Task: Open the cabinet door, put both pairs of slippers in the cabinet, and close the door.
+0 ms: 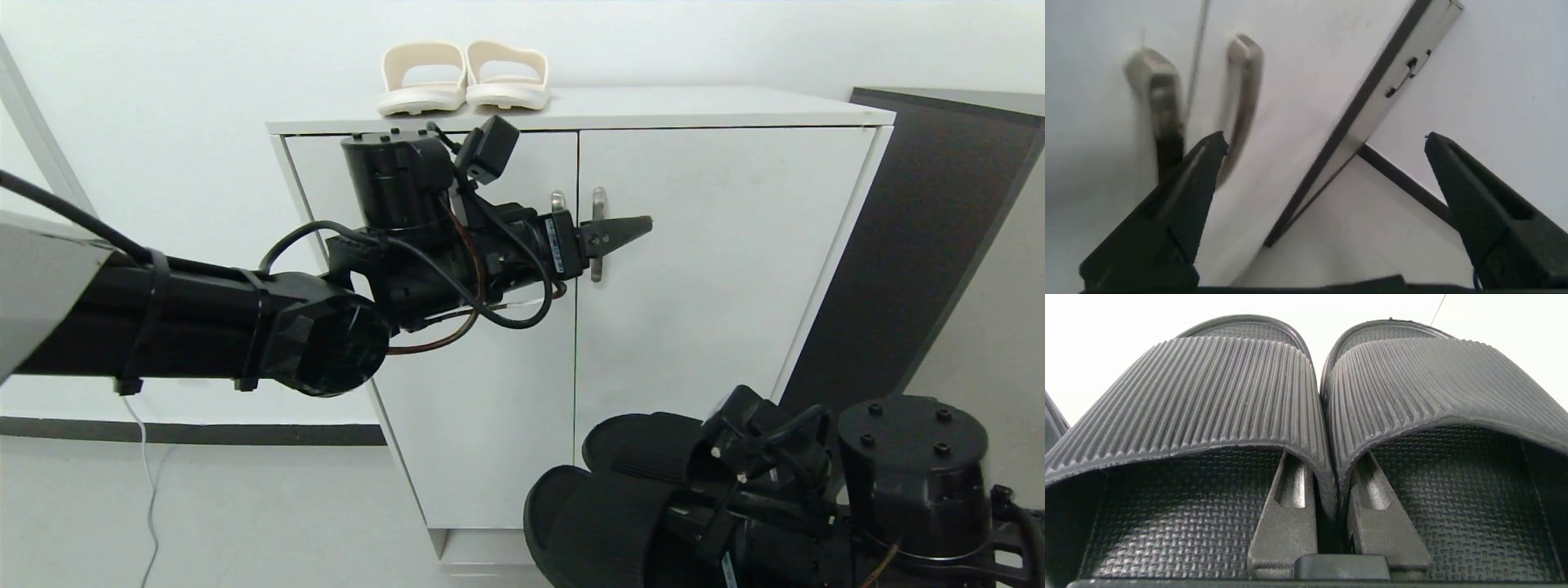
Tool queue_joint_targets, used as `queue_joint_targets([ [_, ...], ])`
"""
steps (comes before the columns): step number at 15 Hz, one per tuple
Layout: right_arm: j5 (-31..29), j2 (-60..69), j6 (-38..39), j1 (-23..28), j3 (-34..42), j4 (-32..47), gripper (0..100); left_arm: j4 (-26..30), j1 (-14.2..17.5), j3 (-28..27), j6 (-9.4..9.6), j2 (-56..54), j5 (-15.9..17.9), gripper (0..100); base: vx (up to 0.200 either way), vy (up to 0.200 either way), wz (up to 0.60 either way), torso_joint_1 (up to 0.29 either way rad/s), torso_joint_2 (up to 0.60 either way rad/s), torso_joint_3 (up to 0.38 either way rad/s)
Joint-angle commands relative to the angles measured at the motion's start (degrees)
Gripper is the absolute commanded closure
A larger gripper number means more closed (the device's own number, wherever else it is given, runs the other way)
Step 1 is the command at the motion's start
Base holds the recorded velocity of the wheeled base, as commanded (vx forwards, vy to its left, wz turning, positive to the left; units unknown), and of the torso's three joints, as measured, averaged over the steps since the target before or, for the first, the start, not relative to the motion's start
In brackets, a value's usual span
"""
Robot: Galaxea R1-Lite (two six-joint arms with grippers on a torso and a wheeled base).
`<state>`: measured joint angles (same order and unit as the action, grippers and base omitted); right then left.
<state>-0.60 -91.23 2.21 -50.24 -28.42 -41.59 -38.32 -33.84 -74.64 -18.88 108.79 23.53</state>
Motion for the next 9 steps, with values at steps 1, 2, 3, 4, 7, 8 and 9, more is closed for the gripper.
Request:
queue_joint_targets([
  [1, -0.02, -0.17, -0.01, -0.04, 0.03, 0.02, 100, 1.58, 0.27, -2.70, -0.01, 2.30, -0.50, 0, 0.000, 0.000, 0.00, 0.000, 0.00, 0.000],
  [2, -0.02, -0.17, -0.01, -0.04, 0.03, 0.02, 100, 2.28, 0.27, -3.40, -0.01, 2.57, -0.50, 0, 0.000, 0.000, 0.00, 0.000, 0.00, 0.000],
  [3, -0.02, -0.44, -0.01, -0.04, 0.03, -0.07, 100, 3.60, 0.62, -5.34, -0.01, 3.45, -0.59, 0, 0.000, 0.000, 0.00, 0.000, 0.00, 0.000],
  [4, -0.02, -0.44, -0.01, -0.04, 0.03, -0.07, 100, 3.77, 0.62, -6.04, -0.01, 3.89, -0.59, 0, 0.000, 0.000, 0.00, 0.000, 0.00, 0.000],
  [7, -0.02, -0.52, -0.01, -0.04, 0.12, -0.07, 100, 4.04, 0.53, -6.39, -0.01, 4.85, -0.50, 0, 0.000, 0.000, 0.00, 0.000, 0.00, 0.000],
  [8, -0.02, -0.52, -0.01, -0.04, 0.12, 0.02, 100, 3.95, 0.53, -6.48, -0.01, 5.12, -0.32, 0, 0.000, 0.000, 0.00, 0.000, 0.00, 0.000],
  [9, -0.02, -0.52, -0.01, -0.04, 0.12, 0.02, 100, 3.95, 0.53, -6.48, -0.01, 5.12, -0.24, 100, 0.000, 0.000, 0.00, 0.000, 0.00, 0.000],
])
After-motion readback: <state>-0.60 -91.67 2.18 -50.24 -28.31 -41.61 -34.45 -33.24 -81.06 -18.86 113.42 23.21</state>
